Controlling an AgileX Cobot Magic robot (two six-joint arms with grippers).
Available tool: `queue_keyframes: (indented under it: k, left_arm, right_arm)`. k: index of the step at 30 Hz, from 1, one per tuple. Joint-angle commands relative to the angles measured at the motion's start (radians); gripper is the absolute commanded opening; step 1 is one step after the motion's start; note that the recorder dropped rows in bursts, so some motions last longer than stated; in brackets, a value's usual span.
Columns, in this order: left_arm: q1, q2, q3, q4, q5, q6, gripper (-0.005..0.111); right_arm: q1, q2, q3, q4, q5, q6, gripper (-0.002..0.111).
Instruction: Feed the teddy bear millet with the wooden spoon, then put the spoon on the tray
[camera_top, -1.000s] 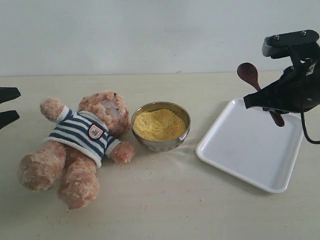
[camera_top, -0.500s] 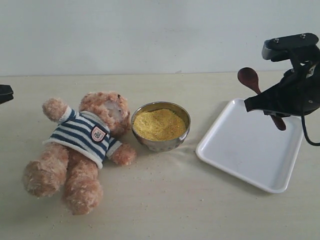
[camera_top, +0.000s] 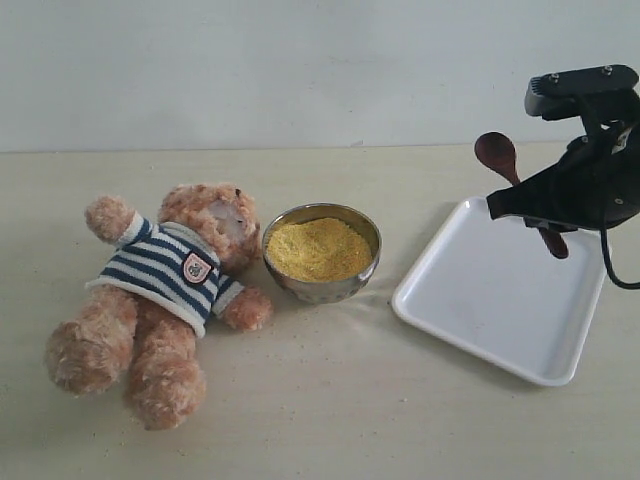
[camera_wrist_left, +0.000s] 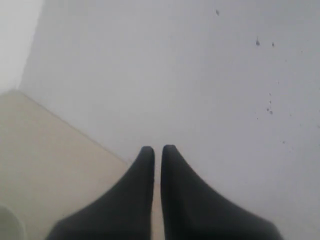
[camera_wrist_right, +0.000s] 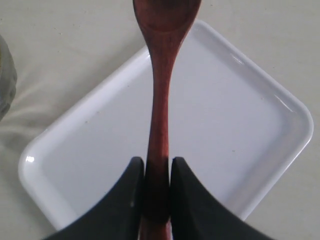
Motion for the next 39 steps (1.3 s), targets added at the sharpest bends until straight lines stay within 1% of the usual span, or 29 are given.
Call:
queue_keyframes:
  k: [1, 5, 7, 8, 9, 11, 13, 15, 17, 21, 22, 23, 25, 26, 28, 30, 39]
  left_arm:
    - [-0.040, -0.048, 0.008, 0.054, -0.013, 0.024, 0.005]
    - [-0.106, -0.092, 0.008, 0.046, -0.013, 0.127, 0.005]
    - [-0.131, -0.145, 0.008, -0.011, -0.018, 0.127, 0.005]
    - [-0.139, -0.172, 0.008, -0.051, -0.005, 0.127, 0.005]
    - [-0.164, -0.242, 0.008, -0.100, 0.035, 0.127, 0.005]
    - [-0.188, -0.290, 0.008, -0.129, 0.062, 0.127, 0.005]
    - [-0.211, -0.330, 0.008, -0.127, 0.068, 0.130, 0.005]
    - [-0.216, -0.368, 0.008, -0.100, 0.042, 0.153, 0.005]
    - [-0.216, -0.397, 0.008, -0.038, -0.011, 0.166, 0.005]
    - [-0.229, -0.423, 0.008, 0.173, -0.115, 0.178, 0.005]
    - [-0.251, -0.423, 0.008, 0.254, -0.151, 0.178, 0.005]
    - [-0.265, -0.423, 0.011, 0.280, -0.163, 0.178, 0.005]
    - [-0.296, -0.423, 0.035, 0.278, -0.203, 0.168, 0.005]
    - [-0.306, -0.423, 0.062, 0.275, -0.199, 0.112, 0.005]
    - [-0.306, -0.423, 0.112, 0.275, -0.197, 0.043, 0.005]
    - [-0.309, -0.423, 0.148, 0.275, -0.220, 0.038, 0.005]
    - [-0.312, -0.423, 0.160, 0.276, -0.216, 0.038, 0.005]
  right_arm:
    - [-0.005, 0.001, 0.002, 0.012, -0.020, -0.010, 0.000]
    - [-0.005, 0.001, 0.002, 0.012, -0.020, -0.010, 0.000]
    - [-0.005, 0.001, 0.002, 0.012, -0.023, -0.010, 0.000]
    - [-0.005, 0.001, 0.002, 0.012, -0.023, -0.010, 0.000]
    - [-0.005, 0.001, 0.002, 0.012, -0.018, -0.010, 0.000]
    - [-0.005, 0.001, 0.002, 0.012, -0.016, -0.010, 0.000]
    - [-0.005, 0.001, 0.002, 0.012, -0.018, -0.010, 0.000]
    - [-0.005, 0.001, 0.002, 0.012, -0.020, -0.010, 0.000]
    - [-0.005, 0.001, 0.002, 0.012, -0.020, -0.010, 0.000]
    - [-0.005, 0.001, 0.002, 0.012, -0.017, -0.010, 0.000]
    - [-0.005, 0.001, 0.002, 0.012, -0.017, -0.010, 0.000]
    - [-0.005, 0.001, 0.002, 0.012, -0.019, -0.010, 0.000]
    - [-0.005, 0.001, 0.002, 0.012, -0.029, -0.010, 0.000]
    - [-0.005, 0.001, 0.002, 0.012, -0.044, -0.010, 0.000]
    - [-0.005, 0.001, 0.002, 0.012, -0.042, -0.010, 0.000]
    - [-0.005, 0.001, 0.002, 0.012, -0.027, -0.010, 0.000]
    - [-0.005, 0.001, 0.002, 0.012, -0.010, -0.011, 0.000]
